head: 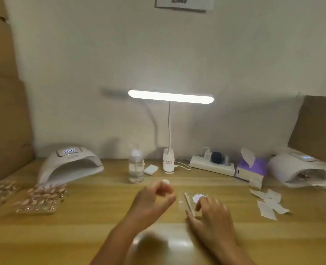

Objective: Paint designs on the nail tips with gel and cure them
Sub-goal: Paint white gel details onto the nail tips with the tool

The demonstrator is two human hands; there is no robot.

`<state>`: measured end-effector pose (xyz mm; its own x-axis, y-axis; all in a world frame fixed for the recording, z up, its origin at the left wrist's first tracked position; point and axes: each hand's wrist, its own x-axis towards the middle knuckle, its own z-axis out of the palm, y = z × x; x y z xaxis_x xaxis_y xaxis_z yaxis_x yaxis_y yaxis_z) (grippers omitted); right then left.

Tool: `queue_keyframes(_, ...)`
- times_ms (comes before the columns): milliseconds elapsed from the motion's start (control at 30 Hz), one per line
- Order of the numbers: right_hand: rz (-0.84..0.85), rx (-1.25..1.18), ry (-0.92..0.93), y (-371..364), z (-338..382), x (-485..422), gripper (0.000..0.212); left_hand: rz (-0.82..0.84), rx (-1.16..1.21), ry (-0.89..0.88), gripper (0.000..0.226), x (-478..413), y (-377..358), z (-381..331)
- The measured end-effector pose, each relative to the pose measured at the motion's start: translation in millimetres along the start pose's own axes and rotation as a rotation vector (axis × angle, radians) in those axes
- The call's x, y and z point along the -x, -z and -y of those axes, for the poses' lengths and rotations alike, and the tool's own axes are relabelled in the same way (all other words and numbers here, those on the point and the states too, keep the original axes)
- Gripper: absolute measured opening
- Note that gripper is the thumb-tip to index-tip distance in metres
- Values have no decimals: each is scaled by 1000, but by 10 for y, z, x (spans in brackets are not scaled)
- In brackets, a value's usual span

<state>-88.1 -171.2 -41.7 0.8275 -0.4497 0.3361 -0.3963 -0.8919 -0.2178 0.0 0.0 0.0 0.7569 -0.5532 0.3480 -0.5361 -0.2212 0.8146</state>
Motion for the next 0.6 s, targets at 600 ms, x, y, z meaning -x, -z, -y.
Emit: queue_keyframes(600, -338, -668, -119, 6, -316, -239, 10, -104, -621, -210, 26, -226, -571, 586)
